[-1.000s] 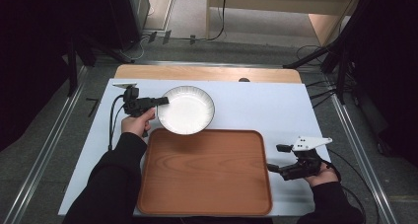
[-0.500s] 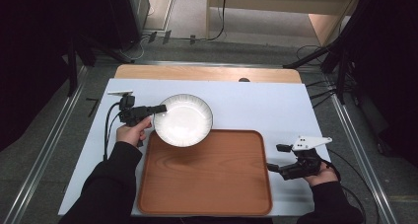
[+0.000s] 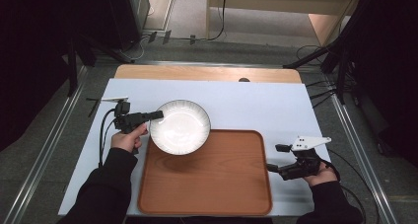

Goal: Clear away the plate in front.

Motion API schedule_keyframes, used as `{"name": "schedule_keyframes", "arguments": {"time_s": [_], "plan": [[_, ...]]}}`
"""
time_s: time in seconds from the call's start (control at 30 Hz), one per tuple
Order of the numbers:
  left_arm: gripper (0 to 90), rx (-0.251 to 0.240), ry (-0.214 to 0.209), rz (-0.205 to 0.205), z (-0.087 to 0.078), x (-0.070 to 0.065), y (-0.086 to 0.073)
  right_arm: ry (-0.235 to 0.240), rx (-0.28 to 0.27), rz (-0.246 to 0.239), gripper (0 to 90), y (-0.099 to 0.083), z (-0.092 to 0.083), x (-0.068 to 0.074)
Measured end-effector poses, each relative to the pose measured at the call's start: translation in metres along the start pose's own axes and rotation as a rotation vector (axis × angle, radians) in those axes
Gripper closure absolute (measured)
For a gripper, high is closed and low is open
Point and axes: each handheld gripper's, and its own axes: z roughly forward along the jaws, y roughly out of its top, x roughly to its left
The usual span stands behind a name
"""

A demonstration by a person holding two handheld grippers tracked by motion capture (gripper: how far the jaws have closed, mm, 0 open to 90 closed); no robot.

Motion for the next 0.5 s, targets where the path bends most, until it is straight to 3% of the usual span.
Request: {"name": "schedule_keyframes", "arguments": {"time_s": [0.5], "plan": [[80.4, 0.031, -0.004, 0.027, -0.012, -0.003, -0.015, 0.008, 0.014, -0.001, 17.7, 0.002, 0.003, 0.003]]}}
